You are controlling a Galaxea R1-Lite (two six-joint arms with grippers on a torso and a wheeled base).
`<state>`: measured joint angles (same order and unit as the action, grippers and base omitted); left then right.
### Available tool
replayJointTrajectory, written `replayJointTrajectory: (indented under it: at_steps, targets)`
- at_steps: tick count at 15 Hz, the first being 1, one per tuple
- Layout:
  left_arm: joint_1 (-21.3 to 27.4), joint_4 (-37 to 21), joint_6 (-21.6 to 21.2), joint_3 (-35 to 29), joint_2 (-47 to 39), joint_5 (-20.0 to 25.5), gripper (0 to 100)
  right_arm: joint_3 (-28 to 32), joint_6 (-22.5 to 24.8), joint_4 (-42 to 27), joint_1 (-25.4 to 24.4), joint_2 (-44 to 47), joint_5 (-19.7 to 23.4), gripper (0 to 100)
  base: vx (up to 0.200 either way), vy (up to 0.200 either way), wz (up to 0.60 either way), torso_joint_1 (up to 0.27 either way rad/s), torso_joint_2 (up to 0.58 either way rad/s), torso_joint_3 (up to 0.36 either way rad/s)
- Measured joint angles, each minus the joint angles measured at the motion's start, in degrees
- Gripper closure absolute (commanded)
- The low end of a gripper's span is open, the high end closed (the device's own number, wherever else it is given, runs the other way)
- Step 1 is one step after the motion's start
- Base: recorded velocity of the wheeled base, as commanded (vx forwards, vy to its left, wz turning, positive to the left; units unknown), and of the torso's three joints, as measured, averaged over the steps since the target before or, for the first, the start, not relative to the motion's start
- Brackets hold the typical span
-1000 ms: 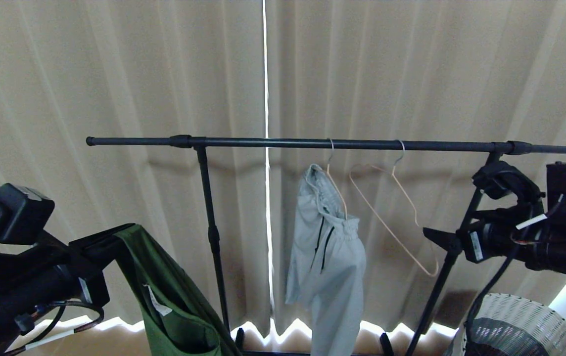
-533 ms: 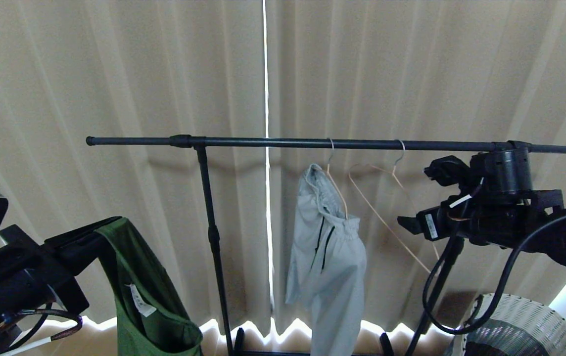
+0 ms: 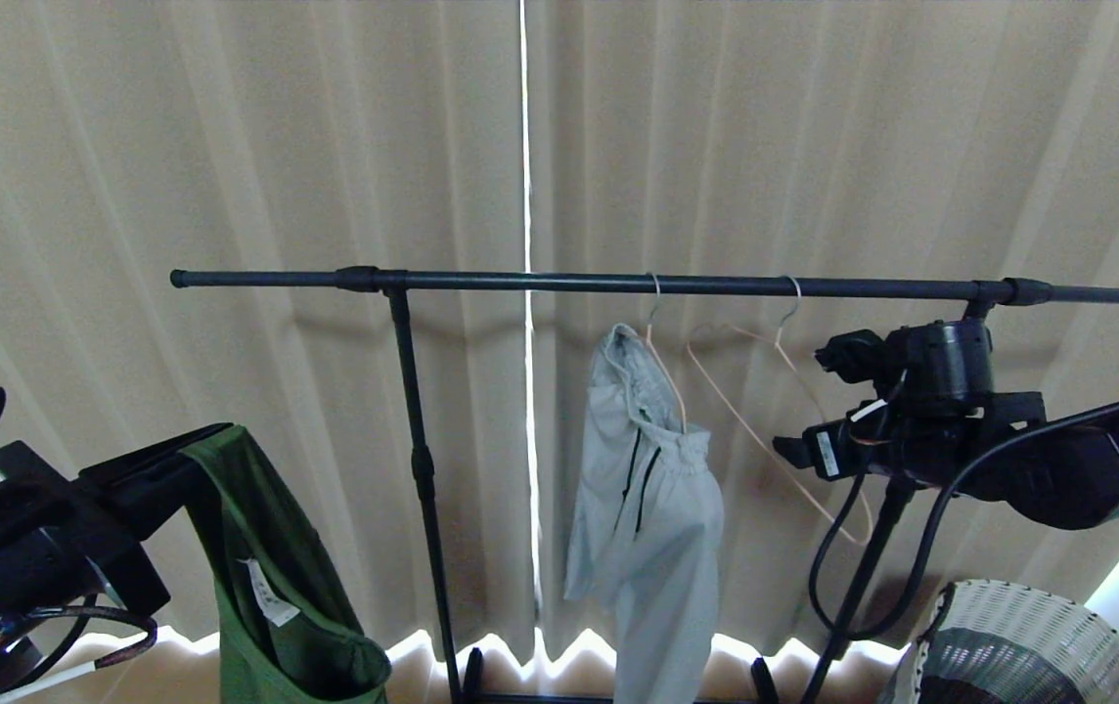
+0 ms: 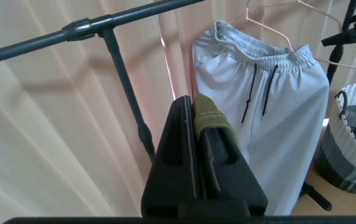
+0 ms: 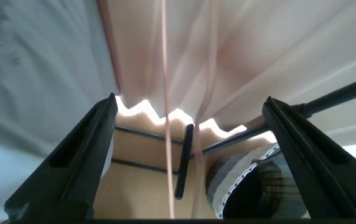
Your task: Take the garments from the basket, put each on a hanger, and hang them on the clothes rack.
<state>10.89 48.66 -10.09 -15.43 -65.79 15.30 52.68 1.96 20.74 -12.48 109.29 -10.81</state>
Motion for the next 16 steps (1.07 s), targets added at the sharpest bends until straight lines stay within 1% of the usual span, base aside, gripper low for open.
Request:
replayJointTrajectory:
  at_steps: [1,8,11,16]
  targets:
    - [0.0,0.0,0.0,0.0,0.0,0.0,100,0.2,-0.1,0.0,0.1,0.3,0.0,100,0.0,0.0,0.0,0.0,0.0,0.0]
    - [0.0,0.0,0.0,0.1,0.0,0.1,100,0.9,-0.4,0.0,0.2,1.2,0.4,100,0.0,0.0,0.0,0.0,0.0,0.0]
    - [0.0,0.0,0.0,0.1,0.0,0.1,100,0.9,-1.4,0.0,0.2,0.9,0.5,100,0.0,0.0,0.0,0.0,0.0,0.0]
    - [0.0,0.0,0.0,0.1,0.0,0.1,100,0.8,-4.6,0.0,0.2,-0.5,0.5,100,0.0,0.0,0.0,0.0,0.0,0.0]
